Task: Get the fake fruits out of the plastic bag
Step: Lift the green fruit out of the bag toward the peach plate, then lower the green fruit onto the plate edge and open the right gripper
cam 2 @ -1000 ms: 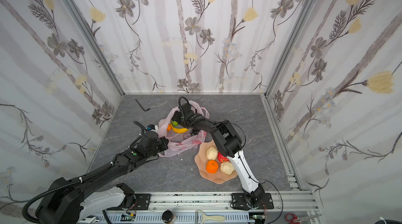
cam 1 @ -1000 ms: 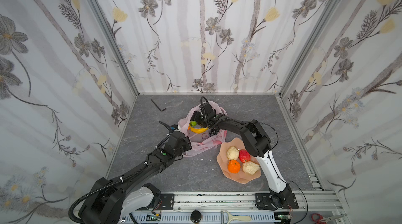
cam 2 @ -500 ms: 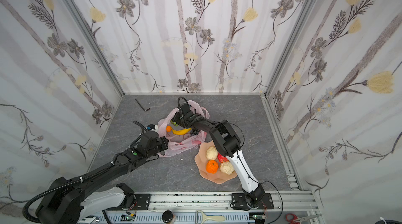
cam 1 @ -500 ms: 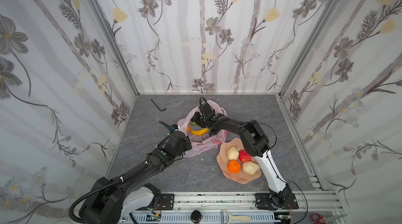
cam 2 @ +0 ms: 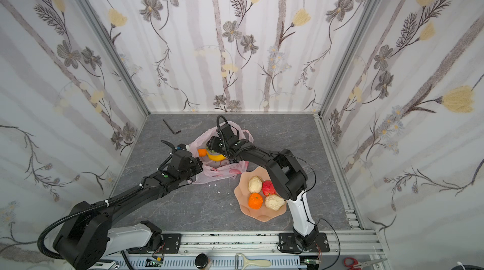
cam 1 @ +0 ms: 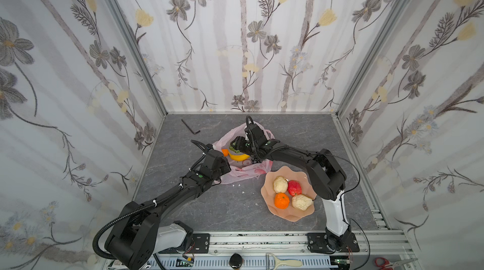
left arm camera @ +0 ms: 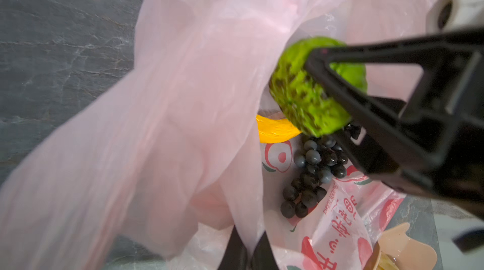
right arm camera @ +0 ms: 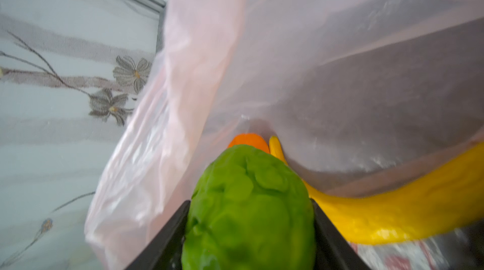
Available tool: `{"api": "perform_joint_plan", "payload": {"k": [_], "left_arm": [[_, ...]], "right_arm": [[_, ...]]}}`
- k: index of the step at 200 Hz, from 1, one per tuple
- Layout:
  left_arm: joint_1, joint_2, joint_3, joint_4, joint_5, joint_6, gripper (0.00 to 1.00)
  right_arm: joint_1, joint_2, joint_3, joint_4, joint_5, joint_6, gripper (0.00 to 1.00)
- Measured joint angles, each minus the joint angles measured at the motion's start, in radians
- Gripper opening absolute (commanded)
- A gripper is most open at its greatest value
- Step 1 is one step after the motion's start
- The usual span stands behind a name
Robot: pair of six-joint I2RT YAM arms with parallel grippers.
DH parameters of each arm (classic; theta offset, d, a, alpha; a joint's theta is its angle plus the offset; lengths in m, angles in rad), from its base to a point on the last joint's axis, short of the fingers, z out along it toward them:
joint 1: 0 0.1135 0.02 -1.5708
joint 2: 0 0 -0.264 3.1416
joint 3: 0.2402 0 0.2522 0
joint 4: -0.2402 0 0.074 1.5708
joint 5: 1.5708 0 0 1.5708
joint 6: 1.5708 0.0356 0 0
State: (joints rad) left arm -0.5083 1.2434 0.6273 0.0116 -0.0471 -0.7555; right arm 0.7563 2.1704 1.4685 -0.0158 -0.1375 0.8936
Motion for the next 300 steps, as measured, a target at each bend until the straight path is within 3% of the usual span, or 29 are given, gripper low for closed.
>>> {"api": "perform_joint_plan", "payload": {"k": [61,107,150,248,300], "left_arm": [[0.041,0.03,0.003,0.01,0.024,0.035,0.0],[0.046,0.024,-0.017,0.014,0.025,0.048,0.0],[0.047,0.023,-0.03,0.016,0.018,0.05,0.0],[0.047,0.023,-0.052,0.053,0.011,0.061,0.0],[0.047,0.023,-0.062,0.069,0.022,0.058,0.0]], "right_arm": [[0.044,-0.344,-0.256,0.0,0.098,-0.121,0.61],[0.141,-0.549,-0.363,-0.141,0.227,-0.207,0.61],[0.209,-0.715,-0.468,-0.285,0.354,-0.213,0.62],[0.368,-0.863,-0.599,-0.513,0.517,0.006,0.61],[0.42,-0.831,-0.646,-0.525,0.545,0.134,0.61]]}}
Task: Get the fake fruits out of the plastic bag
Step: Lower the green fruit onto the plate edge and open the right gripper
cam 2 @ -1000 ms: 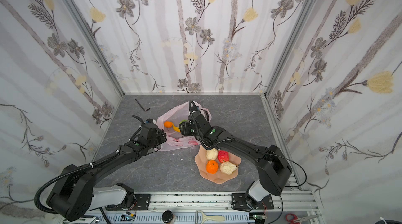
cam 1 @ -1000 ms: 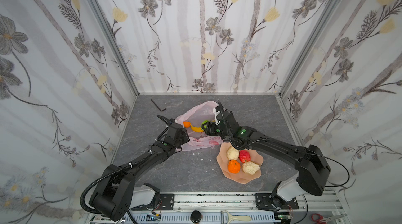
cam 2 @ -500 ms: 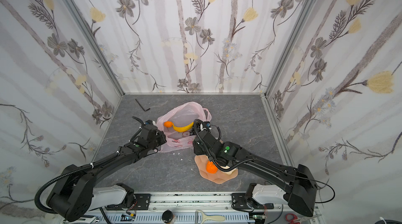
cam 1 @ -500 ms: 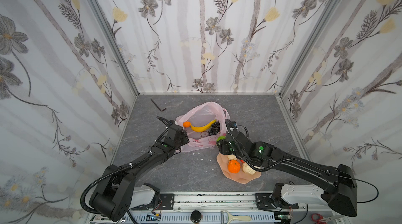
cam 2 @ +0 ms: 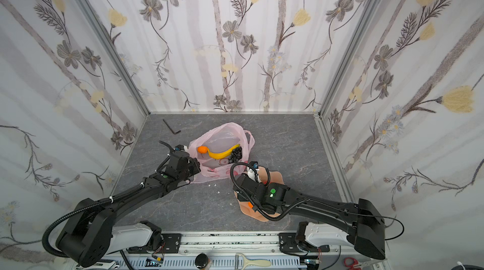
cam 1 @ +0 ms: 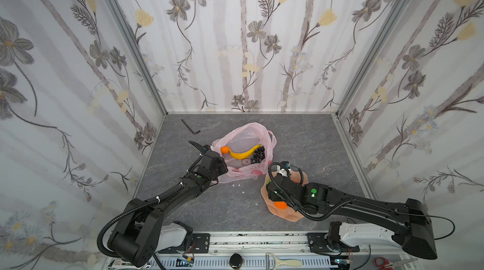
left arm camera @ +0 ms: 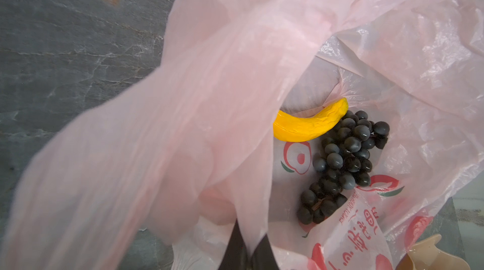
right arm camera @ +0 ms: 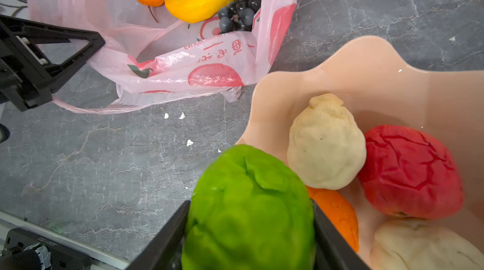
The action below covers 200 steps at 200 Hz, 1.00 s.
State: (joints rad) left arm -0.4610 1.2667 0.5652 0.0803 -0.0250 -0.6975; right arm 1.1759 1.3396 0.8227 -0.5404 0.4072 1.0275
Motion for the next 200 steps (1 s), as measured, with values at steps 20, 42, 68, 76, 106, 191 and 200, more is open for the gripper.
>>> {"api": "perform_joint_plan", "payload": {"k": [20,42,68,76,106,191,200], "left_arm": [[0.0,0.0,-0.007,0.005,0.003,-0.005,0.0],[0.0,0.0,-0.012,0.006,0.003,-0.009,0.0],[0.0,0.0,-0.015,0.018,0.01,-0.01,0.0],[0.0,0.0,-0.018,0.023,0.016,-0.011,0.0],[-0.002,0.0,-0.028,0.028,0.026,-0.015,0.0],[-0.004,0.0,-0.029,0.044,0.05,-0.016,0.07],[-0.004,0.0,-0.029,0.044,0.053,-0.016,0.07]], "right_arm": [[0.011,0.022,-0.016,0.008,0.004,0.035,0.61],[0.017,0.03,-0.042,0.018,0.007,0.063,0.61],[0.02,0.045,-0.055,0.032,0.013,0.088,0.62],[0.02,0.051,-0.056,0.039,0.017,0.097,0.62],[0.02,0.079,-0.056,0.052,0.019,0.12,0.62],[0.022,0.14,-0.055,0.06,0.017,0.142,0.72],[0.022,0.14,-0.055,0.06,0.014,0.142,0.73]]}}
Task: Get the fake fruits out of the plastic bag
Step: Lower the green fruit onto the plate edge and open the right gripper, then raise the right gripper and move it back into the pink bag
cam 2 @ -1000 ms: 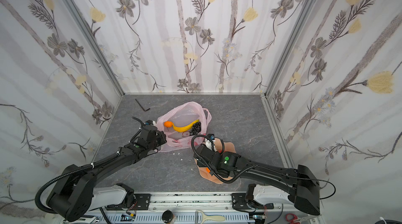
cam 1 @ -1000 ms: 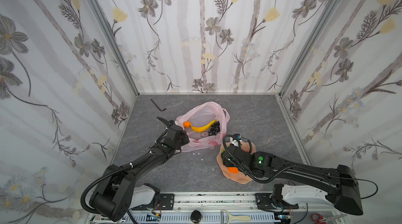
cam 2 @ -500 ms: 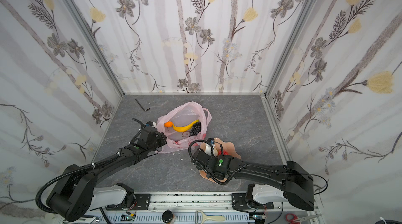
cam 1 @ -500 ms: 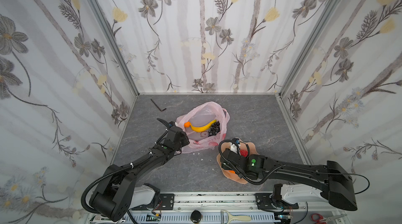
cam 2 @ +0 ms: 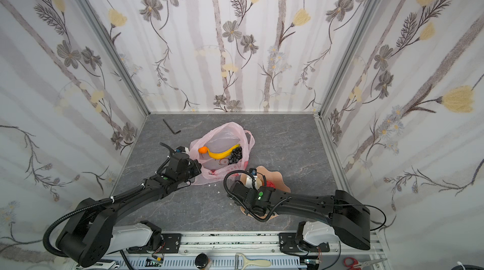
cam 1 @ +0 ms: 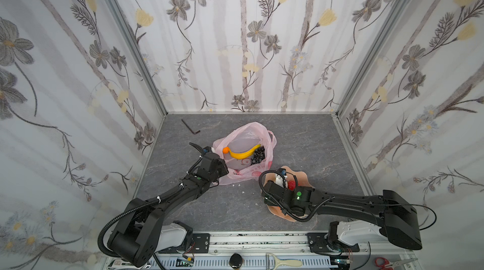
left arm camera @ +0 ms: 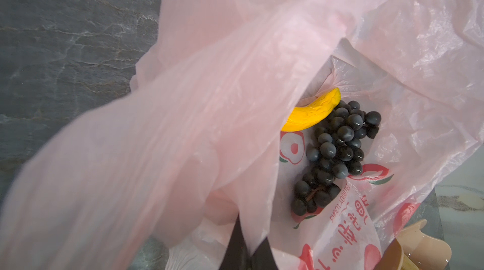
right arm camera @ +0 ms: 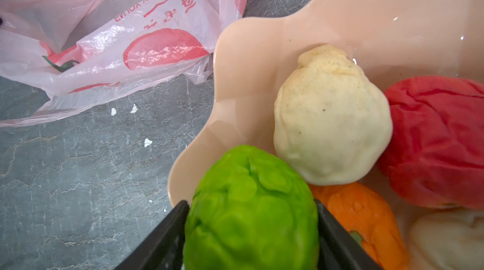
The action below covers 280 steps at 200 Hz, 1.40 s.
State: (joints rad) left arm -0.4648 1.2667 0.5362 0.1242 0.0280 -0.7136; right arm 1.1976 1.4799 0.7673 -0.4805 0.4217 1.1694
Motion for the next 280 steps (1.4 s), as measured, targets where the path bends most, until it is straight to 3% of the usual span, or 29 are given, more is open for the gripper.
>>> {"api": "perform_joint_plan", "payload": {"k": [40,158,196,280], "left_arm": [[0.0,0.0,0.0,0.0,0.002,0.0,0.08],[0.0,0.0,-0.002,0.003,0.002,0.0,0.08],[0.0,0.0,-0.003,0.003,0.002,0.0,0.09],[0.002,-0.031,-0.021,0.009,-0.01,0.0,0.07]], "right_arm": [[0.014,-0.01,0.0,-0.002,-0.005,-0.001,0.8],[0.051,-0.095,-0.003,-0.068,0.005,0.0,0.82],[0.05,-0.134,0.013,-0.074,0.006,-0.011,0.72],[0.037,-0.059,0.014,-0.059,0.004,-0.049,0.69]]}}
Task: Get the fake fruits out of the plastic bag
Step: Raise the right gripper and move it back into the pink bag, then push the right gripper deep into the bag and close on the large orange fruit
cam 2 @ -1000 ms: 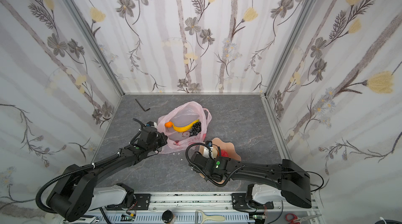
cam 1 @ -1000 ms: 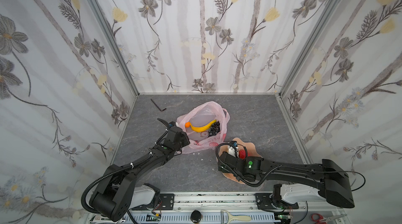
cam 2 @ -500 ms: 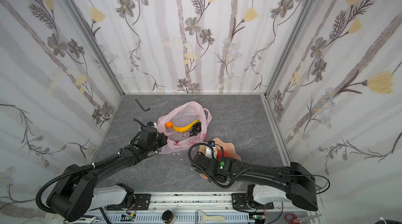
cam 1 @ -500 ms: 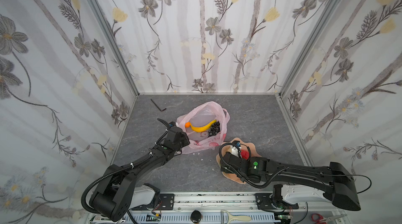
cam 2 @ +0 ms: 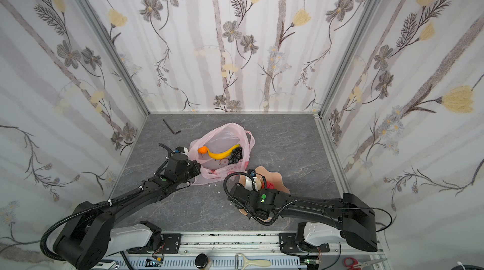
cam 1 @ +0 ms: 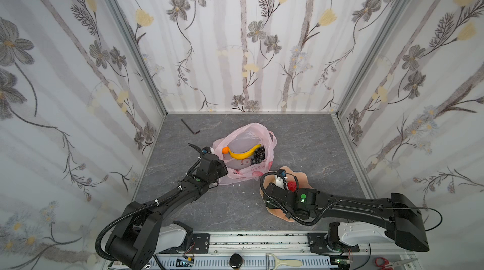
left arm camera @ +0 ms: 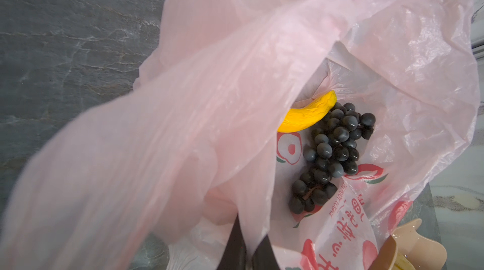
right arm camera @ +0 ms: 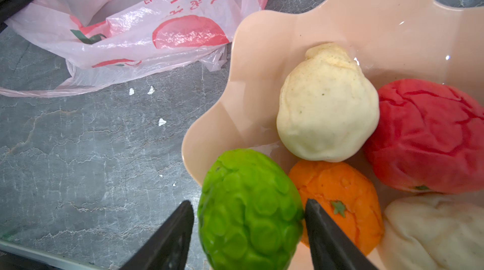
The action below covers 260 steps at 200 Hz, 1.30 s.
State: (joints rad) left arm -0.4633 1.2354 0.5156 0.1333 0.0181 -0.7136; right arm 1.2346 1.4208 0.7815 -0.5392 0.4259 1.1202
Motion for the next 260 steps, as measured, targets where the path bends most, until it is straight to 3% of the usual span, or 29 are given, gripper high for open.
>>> {"api": "perform_joint_plan", "payload": {"k": [60,106,153,210,260], "left_arm": [[0.003,-0.018,-0.017,0.001,-0.013,0.0,0.01],[0.005,-0.019,-0.026,0.002,0.008,0.0,0.0],[0.0,0.014,-0.002,0.002,0.077,0.028,0.0],[0.013,0.032,-0.001,-0.003,0.09,0.025,0.0],[0.047,-0.037,-0.004,-0.003,0.088,0.013,0.0]], "right_arm": [[-0.057,-0.039,0.055,-0.01,0.022,-0.071,0.79],[-0.199,-0.066,0.093,0.074,-0.024,-0.28,0.78],[-0.375,0.152,0.295,0.134,-0.179,-0.504,0.72],[-0.405,0.487,0.573,0.147,-0.356,-0.67,0.63],[-0.405,0.716,0.763,0.177,-0.475,-0.73,0.62]]}}
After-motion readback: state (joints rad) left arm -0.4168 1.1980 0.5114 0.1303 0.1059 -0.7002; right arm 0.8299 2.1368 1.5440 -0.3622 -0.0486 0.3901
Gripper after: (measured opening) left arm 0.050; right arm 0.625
